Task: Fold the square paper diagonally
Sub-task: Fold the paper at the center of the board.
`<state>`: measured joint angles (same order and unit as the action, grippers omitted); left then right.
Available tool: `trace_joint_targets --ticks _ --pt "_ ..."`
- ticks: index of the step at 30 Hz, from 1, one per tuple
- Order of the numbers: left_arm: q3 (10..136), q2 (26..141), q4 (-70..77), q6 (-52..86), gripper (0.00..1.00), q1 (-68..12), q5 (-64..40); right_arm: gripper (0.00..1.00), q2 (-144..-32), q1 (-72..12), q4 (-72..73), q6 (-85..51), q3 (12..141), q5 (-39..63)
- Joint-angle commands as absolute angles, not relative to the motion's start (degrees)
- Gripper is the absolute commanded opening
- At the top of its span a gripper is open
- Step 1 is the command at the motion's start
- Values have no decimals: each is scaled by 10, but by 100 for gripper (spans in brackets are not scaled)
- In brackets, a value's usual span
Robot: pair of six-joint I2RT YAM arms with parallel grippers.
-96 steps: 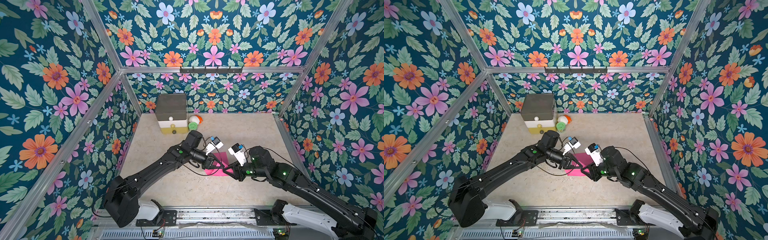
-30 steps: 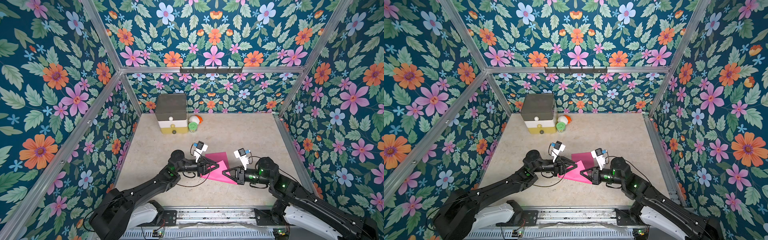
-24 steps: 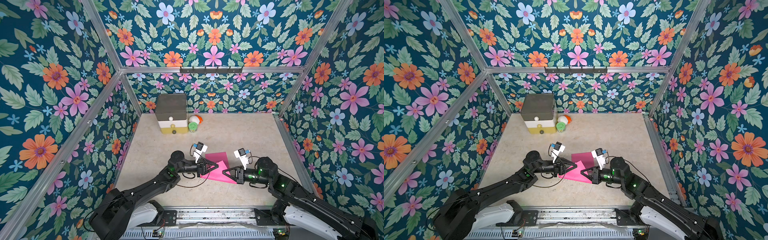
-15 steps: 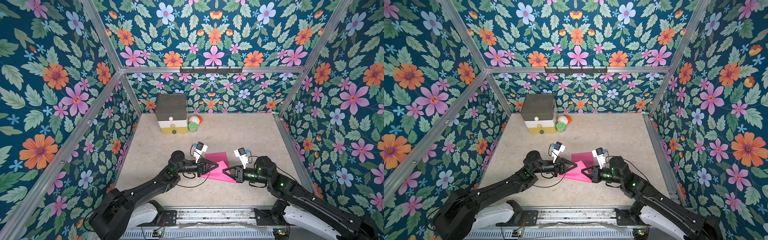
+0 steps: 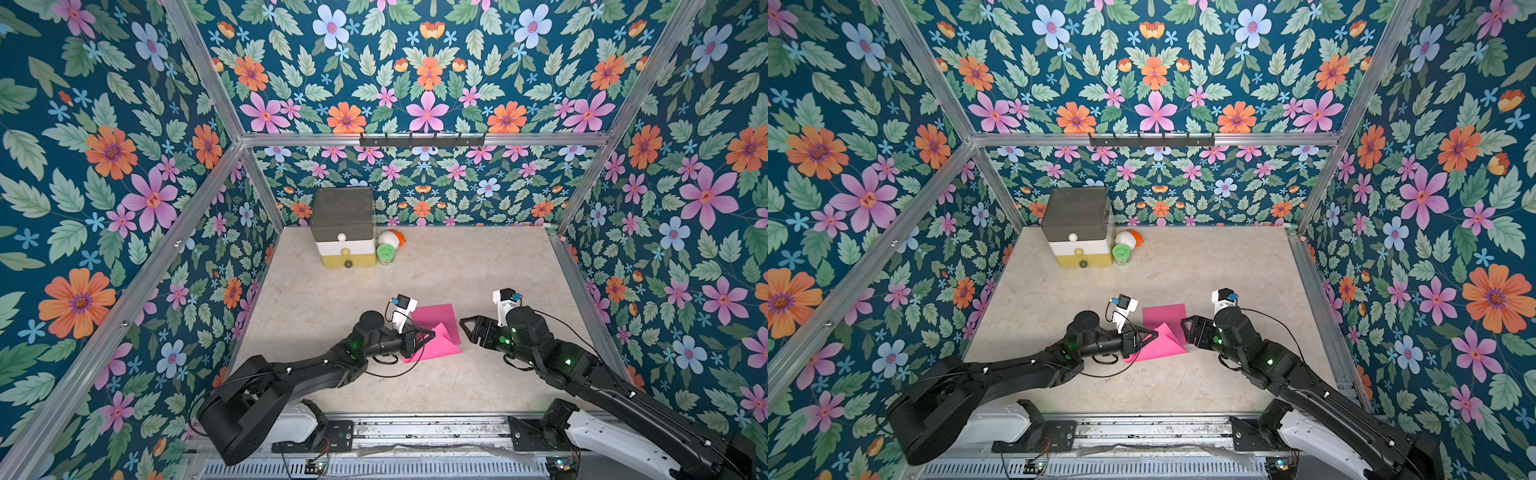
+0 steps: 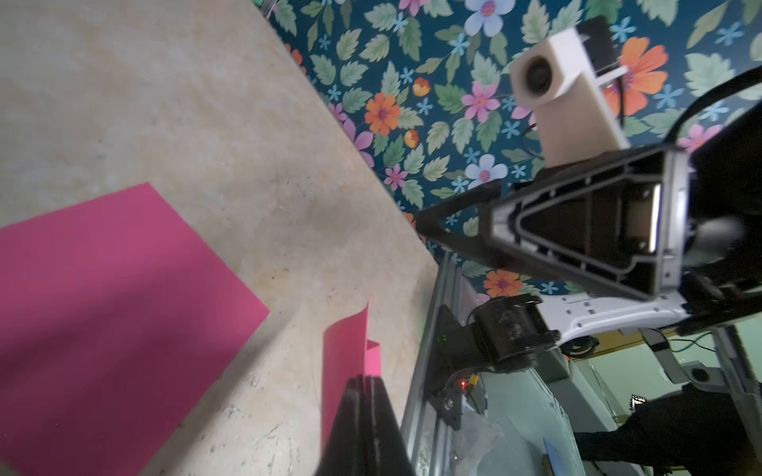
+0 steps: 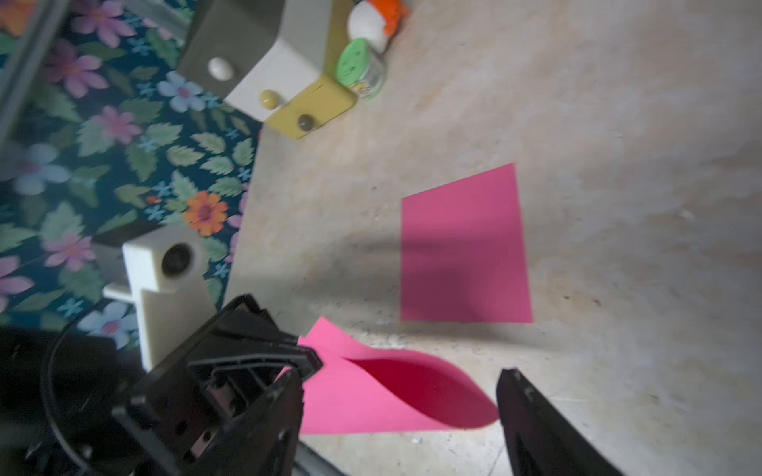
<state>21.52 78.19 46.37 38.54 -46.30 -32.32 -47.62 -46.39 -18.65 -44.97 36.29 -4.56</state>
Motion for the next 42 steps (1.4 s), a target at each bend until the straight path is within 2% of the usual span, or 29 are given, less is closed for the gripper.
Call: trace_joint_targets --ticks 1,3,6,13,14,16,17,20,23,27,30,34,42 --pt "204 839 586 410 0 -475 -266 67 -491 -464 -206 -512 349 -168" --pt "192 881 651 435 0 -476 -256 54 -521 -464 -170 -518 342 -166" --pt "168 912 731 456 0 -476 -230 41 -567 -464 -130 -516 341 -145" --pt "163 962 775 457 0 -481 -222 34 -691 -468 -42 -491 352 -103" --pt "162 968 779 458 0 -482 -219 32 -708 -472 -34 -486 357 -103" --pt "157 983 790 459 0 -484 -207 20 -737 -480 -28 -482 367 -91" --pt "154 988 793 460 0 -484 -199 20 -738 -484 -27 -482 369 -90" --pt "149 996 788 460 0 -484 -173 29 -726 -504 -37 -489 364 -104" --pt "161 988 731 455 0 -484 -145 30 -705 -532 -40 -510 346 -103" --pt "174 982 692 452 0 -485 -134 36 -702 -624 23 -564 300 -101" --pt "172 987 693 455 0 -485 -133 36 -701 -673 87 -622 259 -118" --pt "174 1000 698 455 0 -486 -137 34 -715 -678 196 -675 201 -109" --pt "186 1010 698 440 0 -499 -157 30 -791 -678 243 -698 199 -99"
